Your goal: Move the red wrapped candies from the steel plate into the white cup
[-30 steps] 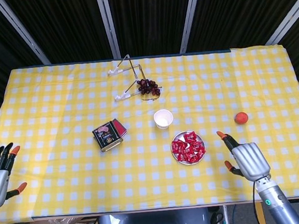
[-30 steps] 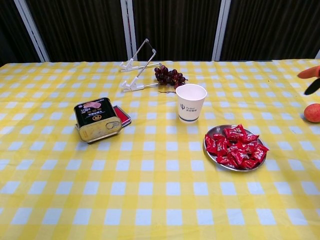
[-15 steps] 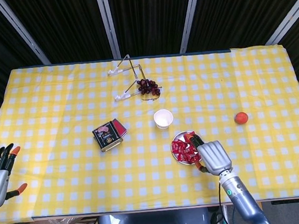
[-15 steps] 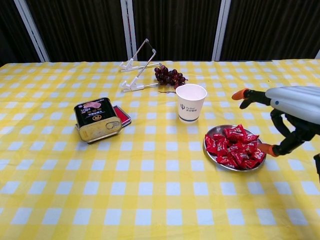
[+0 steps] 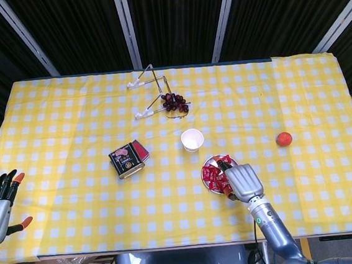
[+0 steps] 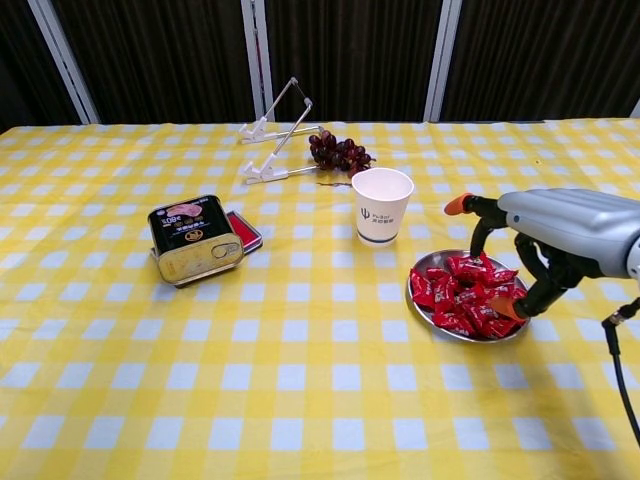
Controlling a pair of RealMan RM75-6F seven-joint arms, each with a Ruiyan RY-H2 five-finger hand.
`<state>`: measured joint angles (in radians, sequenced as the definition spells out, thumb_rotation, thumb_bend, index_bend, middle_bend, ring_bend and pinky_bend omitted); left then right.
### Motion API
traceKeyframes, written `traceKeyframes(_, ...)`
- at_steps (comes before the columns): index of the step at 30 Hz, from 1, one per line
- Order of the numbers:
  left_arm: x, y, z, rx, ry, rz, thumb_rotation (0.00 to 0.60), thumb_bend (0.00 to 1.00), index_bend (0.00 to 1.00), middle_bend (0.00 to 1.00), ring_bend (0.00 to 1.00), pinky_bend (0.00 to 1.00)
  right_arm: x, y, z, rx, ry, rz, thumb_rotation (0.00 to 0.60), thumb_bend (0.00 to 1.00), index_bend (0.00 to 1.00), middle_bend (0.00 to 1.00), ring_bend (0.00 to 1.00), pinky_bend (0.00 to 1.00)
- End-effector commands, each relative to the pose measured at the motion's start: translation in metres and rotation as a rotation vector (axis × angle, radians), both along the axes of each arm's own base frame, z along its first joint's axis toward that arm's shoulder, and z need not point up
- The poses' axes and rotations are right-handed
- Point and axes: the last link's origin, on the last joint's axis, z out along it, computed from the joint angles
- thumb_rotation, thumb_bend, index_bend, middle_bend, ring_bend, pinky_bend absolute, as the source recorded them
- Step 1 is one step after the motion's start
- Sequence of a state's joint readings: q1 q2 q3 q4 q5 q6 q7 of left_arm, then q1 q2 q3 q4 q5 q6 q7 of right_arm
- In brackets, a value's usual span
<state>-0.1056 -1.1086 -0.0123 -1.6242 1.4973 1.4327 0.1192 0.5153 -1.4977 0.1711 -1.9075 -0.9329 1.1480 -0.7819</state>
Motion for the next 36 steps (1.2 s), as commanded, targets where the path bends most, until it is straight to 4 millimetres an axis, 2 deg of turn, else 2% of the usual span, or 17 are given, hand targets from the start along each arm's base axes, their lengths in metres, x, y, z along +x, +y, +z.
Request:
traceKeyframes(1,0.000,0.000,0.000,0.000,-0.004,0.001,0.600,0.04,0.00,0.00,0.00,0.00,0.002,-0.004,-0.001,-0.010,-0.003,0.003,0.600,0.37,0.00,0.66,0.83,0.97)
traceKeyframes(5,0.000,0.000,0.000,-0.003,-0.008,0.004,0.600,0.04,0.00,0.00,0.00,0.00,0.003,-0.008,-0.004,0.000,-0.001,-0.010,0.600,0.37,0.00,0.72,0.88,1.00)
traceKeyframes(12,-0.001,0.001,0.000,-0.009,-0.017,0.017,0.600,0.04,0.00,0.00,0.00,0.00,-0.002,-0.009,-0.012,0.068,0.097,-0.050,0.600,0.30,0.00,0.72,0.89,1.00)
traceKeyframes(18,-0.001,0.002,0.000,-0.015,-0.024,0.026,0.600,0.04,0.00,0.00,0.00,0.00,0.001,-0.014,-0.019,0.085,0.110,-0.079,0.600,0.30,0.11,0.72,0.89,1.00)
traceKeyframes(29,-0.001,0.003,-0.001,-0.025,-0.032,0.039,0.600,0.04,0.00,0.00,0.00,0.00,0.001,-0.027,-0.026,0.079,0.099,-0.110,0.600,0.30,0.12,0.72,0.89,1.00)
traceKeyframes(36,-0.001,0.003,-0.001,-0.029,-0.038,0.043,0.600,0.04,0.00,0.00,0.00,0.00,-0.006,-0.035,-0.030,0.080,0.107,-0.142,0.600,0.30,0.17,0.72,0.89,1.00)
